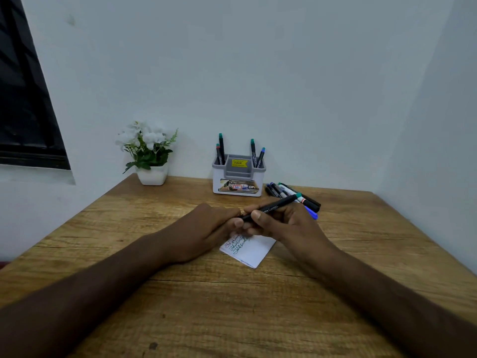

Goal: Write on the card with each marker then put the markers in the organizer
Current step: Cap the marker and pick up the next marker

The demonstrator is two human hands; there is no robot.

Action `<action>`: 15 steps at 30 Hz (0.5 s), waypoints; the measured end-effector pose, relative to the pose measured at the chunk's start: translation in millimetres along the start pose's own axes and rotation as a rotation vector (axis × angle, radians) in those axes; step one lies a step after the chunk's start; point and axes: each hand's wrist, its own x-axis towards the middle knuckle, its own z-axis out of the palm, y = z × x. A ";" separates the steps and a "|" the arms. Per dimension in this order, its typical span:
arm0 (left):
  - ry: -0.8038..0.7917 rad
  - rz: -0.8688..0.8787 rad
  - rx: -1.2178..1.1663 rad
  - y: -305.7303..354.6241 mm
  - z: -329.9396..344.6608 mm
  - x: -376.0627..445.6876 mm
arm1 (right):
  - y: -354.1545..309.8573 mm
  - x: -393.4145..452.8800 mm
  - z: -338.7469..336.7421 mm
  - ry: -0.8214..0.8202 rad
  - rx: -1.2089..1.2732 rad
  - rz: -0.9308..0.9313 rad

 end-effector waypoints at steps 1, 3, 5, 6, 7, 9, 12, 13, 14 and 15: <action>0.008 0.002 -0.004 0.0 0.8 0.6 | 0.2 -0.7 0.0 -0.011 0.020 -0.005; 0.013 0.000 -0.012 -0.5 2.4 0.9 | 0.8 -0.9 0.8 -0.026 0.047 -0.006; 0.007 -0.023 -0.012 -3.7 3.8 0.0 | -0.7 -0.2 2.3 -0.015 0.154 0.034; -0.003 -0.038 -0.017 -5.7 4.2 -0.8 | -2.8 0.3 2.2 -0.007 0.223 0.064; -0.014 -0.047 -0.024 -6.5 4.0 -1.5 | -4.8 0.9 1.4 -0.009 0.262 0.080; -0.031 -0.048 -0.034 -5.6 3.9 -1.7 | -7.8 2.5 -2.8 -0.015 0.242 0.067; -0.030 -0.041 -0.081 -0.1 0.6 -1.8 | -8.1 7.1 -10.4 0.073 0.206 -0.044; -0.029 -0.045 -0.099 2.0 -1.5 -1.8 | -7.0 9.0 -13.4 0.135 0.193 -0.074; -0.036 -0.051 -0.111 2.7 -2.8 -1.9 | -5.6 10.3 -16.5 0.189 0.163 -0.088; -0.050 -0.055 -0.122 3.3 -3.6 -1.3 | -3.3 11.2 -19.6 0.221 0.121 -0.083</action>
